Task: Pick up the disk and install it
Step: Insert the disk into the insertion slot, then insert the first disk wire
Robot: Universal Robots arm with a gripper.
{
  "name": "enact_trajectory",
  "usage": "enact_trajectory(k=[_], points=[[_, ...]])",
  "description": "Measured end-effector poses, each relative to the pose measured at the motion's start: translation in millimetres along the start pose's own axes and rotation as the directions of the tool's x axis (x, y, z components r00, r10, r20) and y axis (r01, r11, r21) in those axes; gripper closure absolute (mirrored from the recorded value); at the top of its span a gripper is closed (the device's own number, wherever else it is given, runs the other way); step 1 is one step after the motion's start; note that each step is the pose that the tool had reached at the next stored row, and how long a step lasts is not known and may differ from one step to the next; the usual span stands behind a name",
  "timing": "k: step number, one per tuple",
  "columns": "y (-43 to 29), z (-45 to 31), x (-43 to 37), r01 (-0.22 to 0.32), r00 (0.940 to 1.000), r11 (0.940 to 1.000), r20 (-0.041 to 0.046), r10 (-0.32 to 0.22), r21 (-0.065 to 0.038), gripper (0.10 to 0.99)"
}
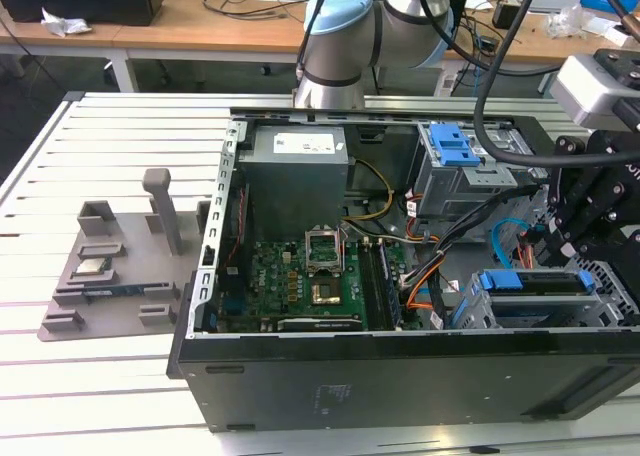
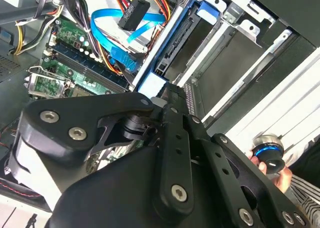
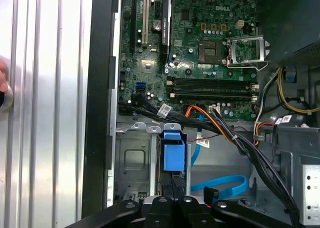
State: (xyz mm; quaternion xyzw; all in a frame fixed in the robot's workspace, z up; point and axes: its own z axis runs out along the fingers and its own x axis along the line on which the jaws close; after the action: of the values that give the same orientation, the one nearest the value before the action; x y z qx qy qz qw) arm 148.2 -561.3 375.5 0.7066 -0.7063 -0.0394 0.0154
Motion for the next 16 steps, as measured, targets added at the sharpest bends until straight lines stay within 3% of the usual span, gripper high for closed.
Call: enact_trajectory(k=[11,16], points=[[0.0,0.6,0.0,0.0,1.0,1.0,0.0,0.0,0.0,0.98],[-8.0,0.0,-1.0,0.0,1.0,1.0,0.0,0.0,0.0,0.98]])
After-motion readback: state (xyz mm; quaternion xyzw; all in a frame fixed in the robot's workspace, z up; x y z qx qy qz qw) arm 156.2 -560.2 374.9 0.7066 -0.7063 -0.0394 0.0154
